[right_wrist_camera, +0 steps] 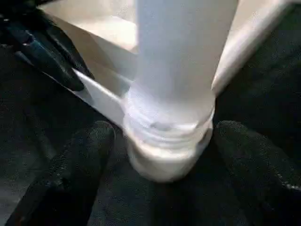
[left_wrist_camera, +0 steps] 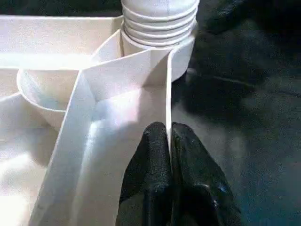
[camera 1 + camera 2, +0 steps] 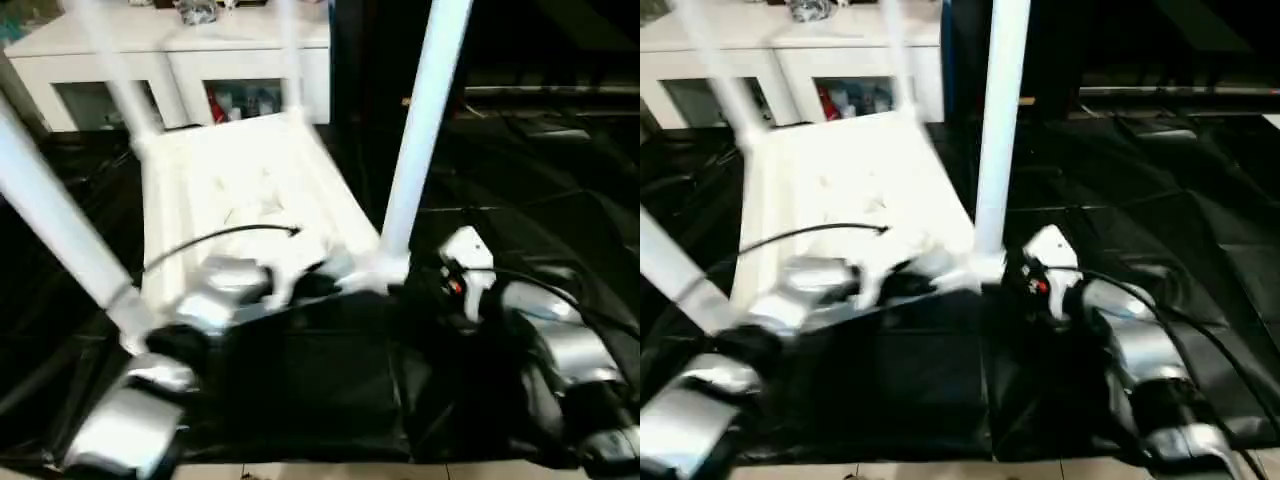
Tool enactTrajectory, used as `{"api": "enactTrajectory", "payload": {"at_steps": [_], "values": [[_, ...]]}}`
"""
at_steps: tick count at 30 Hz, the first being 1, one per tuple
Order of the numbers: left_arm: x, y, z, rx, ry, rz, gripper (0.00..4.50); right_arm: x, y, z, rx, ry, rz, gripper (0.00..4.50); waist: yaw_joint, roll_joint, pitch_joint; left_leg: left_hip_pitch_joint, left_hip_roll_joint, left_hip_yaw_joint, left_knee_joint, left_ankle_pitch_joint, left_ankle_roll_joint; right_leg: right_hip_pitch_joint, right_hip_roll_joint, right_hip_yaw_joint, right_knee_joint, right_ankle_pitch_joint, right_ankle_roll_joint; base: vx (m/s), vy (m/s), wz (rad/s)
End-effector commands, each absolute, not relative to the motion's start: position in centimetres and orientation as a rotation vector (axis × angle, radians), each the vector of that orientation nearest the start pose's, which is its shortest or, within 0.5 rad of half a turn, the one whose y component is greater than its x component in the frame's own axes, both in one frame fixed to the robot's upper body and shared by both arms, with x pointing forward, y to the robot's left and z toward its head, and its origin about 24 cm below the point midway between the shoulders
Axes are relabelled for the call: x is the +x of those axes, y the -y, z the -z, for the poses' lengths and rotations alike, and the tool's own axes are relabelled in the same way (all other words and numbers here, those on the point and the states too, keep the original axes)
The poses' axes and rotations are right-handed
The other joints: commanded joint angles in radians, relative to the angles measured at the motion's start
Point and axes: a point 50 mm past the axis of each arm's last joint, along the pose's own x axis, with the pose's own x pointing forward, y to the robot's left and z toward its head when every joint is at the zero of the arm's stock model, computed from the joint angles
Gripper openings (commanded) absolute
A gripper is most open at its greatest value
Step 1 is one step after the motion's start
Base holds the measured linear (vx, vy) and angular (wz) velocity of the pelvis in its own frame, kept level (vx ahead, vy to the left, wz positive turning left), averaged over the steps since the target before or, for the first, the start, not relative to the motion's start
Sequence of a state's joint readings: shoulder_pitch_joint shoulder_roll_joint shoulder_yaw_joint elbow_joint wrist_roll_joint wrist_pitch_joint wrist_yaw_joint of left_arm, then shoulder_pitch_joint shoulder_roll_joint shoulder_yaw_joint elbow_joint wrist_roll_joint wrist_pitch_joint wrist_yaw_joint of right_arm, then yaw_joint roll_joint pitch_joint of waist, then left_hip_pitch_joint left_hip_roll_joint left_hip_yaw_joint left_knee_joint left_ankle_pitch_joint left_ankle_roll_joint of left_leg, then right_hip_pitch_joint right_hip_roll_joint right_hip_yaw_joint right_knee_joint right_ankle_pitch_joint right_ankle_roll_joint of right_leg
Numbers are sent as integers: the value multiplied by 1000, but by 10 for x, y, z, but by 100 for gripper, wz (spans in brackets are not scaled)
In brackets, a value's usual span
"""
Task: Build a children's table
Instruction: Rotate leg to tighten
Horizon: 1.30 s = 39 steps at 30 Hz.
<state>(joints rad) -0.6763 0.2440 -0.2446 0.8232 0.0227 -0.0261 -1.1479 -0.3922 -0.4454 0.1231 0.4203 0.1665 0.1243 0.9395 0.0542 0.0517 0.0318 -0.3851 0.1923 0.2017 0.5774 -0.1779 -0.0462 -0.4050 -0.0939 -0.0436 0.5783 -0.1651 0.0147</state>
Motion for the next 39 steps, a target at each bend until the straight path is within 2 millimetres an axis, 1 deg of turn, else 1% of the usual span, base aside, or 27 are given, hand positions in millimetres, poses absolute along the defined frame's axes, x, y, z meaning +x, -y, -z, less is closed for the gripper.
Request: {"api": "enactTrajectory", "payload": {"at_steps": [1,2,3,4,6,8,10,13,15,17,21,23,24,25,26,27,28,29,30,31,32,33,34,36,37,38,39], "values": [[320,-101,-46,230,-349,1437,0,301,173,-55,-213,-296,-1017,383,6,-26,-54,16,41,-13,-65,-210,93,39,-46,23,-63,-261,-246,0,0,0],[320,-103,-46,241,-352,1439,0,301,172,-54,-212,-302,-1026,383,12,-25,-54,20,41,-11,-63,-210,92,35,-44,24,-61,-239,-251,0,0,0],[320,-103,-46,244,-352,1440,0,300,172,-53,-211,-305,-1029,383,12,-25,-54,20,41,-11,-63,-210,92,35,-44,24,-61,-239,-251,0,0,0],[322,-105,-47,254,-350,1438,0,300,170,-51,-208,-317,-1039,383,15,-28,-54,20,41,-10,-63,-206,90,36,-45,25,-59,-226,-254,0,0,0],[323,-107,-47,259,-348,1432,0,298,168,-47,-207,-337,-1056,383,21,-27,-53,18,41,-11,-64,-205,85,38,-47,25,-57,-224,-250,0,0,0],[323,-107,-48,256,-351,1433,0,297,167,-45,-212,-349,-1063,356,23,-29,-53,19,40,-10,-63,-211,79,38,-48,27,-58,-234,-244,0,0,0],[323,-108,-48,259,-352,1433,0,297,167,-43,-212,-355,-1065,345,23,-29,-52,19,39,-11,-64,-221,72,39,-50,28,-61,-261,-234,0,0,0],[323,-107,-48,257,-351,1431,0,298,167,-43,-196,-346,-1053,312,24,-31,-51,19,38,-10,-64,-219,70,39,-50,28,-62,-274,-228,0,0,0],[323,-107,-48,251,-351,1436,0,299,166,-44,-192,-340,-1053,305,24,-30,-52,19,39,-11,-64,-211,70,39,-49,28,-62,-267,-226,0,0,0],[323,-107,-47,250,-352,1440,0,298,166,-44,-189,-339,-1057,287,23,-30,-52,19,39,-11,-64,-208,72,39,-48,27,-61,-260,-228,0,0,0],[322,-107,-47,245,-354,1441,0,297,164,-42,-171,-338,-1059,278,24,-30,-53,18,38,-10,-61,-201,76,40,-47,27,-59,-242,-234,0,0,0],[322,-106,-47,226,-350,1441,0,297,163,-40,-151,-341,-1041,277,23,-29,-53,19,38,-10,-62,-204,74,39,-48,27,-60,-254,-233,0,0,0],[321,-104,-47,197,-347,1438,0,299,162,-36,-118,-350,-995,276,22,-30,-52,19,38,-10,-63,-203,72,38,-47,27,-60,-256,-234,0,0,0],[321,-99,-44,190,-347,1410,0,304,162,-29,-78,-359,-891,276,19,-33,-51,18,37,-11,-64,-212,67,38,-48,27,-62,-273,-233,0,0,0],[323,-94,-38,229,-361,1348,0,310,162,-22,-44,-366,-765,276,11,-29,-51,16,36,-14,-67,-229,53,35,-51,27,-63,-300,-227,0,0,0],[323,-94,-38,229,-361,1348,0,310,162,-22,-44,-366,-765,276,11,-29,-51,16,36,-14,-67,-229,53,35,-51,27,-63,-300,-227,0,0,0],[324,-88,-29,279,-390,1276,0,316,160,-15,-15,-379,-624,276,-3,-30,-46,21,34,-17,-72,-270,28,33,-49,26,-72,-360,-211,0,0,0],[326,-80,-26,281,-386,1220,0,322,159,-11,12,-389,-501,276,-10,-29,-43,24,34,-17,-73,-292,16,27,-48,27,-76,-390,-206,0,0,0],[327,-77,-26,278,-382,1204,0,323,158,-10,20,-393,-465,275,-16,-30,-41,31,30,-20,-74,-339,-2,26,-48,24,-85,-462,-186,0,0,0],[329,-67,-25,257,-376,1145,0,328,155,-9,30,-397,-371,275,-21,-32,-43,29,30,-22,-75,-349,-6,28,-50,25,-89,-488,-169,0,0,0],[332,-55,-25,236,-368,1073,0,332,149,-8,27,-404,-306,275,-24,-28,-40,28,31,-22,-77,-358,-11,24,-49,26,-88,-493,-165,0,0,0],[333,-46,-27,224,-369,1046,0,335,140,-9,5,-399,-312,275,-29,-33,-37,38,27,-24,-75,-398,-16,18,-46,21,-98,-552,-145,0,0,0],[334,-38,-28,224,-368,1026,0,337,132,-10,-14,-390,-316,275,-29,-33,-39,42,25,-25,-72,-412,-15,16,-50,21,-103,-590,-132,0,0,0],[334,-34,-29,227,-367,1020,0,338,127,-11,-26,-384,-323,275,-24,-37,-40,37,24,-25,-73,-394,-2,19,-50,22,-108,-584,-118,0,0,0],[334,-26,-30,262,-353,1028,0,339,112,-13,-11,-371,-383,275,-22,-37,-42,32,25,-25,-75,-381,11,22,-50,23,-106,-558,-116,0,0,0],[334,-24,-31,277,-342,1032,0,339,108,-13,-9,-368,-395,275,-23,-38,-43,30,25,-25,-76,-376,16,22,-50,23,-105,-546,-118,0,0,0],[334,-23,-31,293,-332,1041,0,340,105,-14,-2,-362,-412,275,-23,-40,-44,26,25,-25,-76,-362,23,26,-49,23,-102,-521,-122,0,0,0]]}}
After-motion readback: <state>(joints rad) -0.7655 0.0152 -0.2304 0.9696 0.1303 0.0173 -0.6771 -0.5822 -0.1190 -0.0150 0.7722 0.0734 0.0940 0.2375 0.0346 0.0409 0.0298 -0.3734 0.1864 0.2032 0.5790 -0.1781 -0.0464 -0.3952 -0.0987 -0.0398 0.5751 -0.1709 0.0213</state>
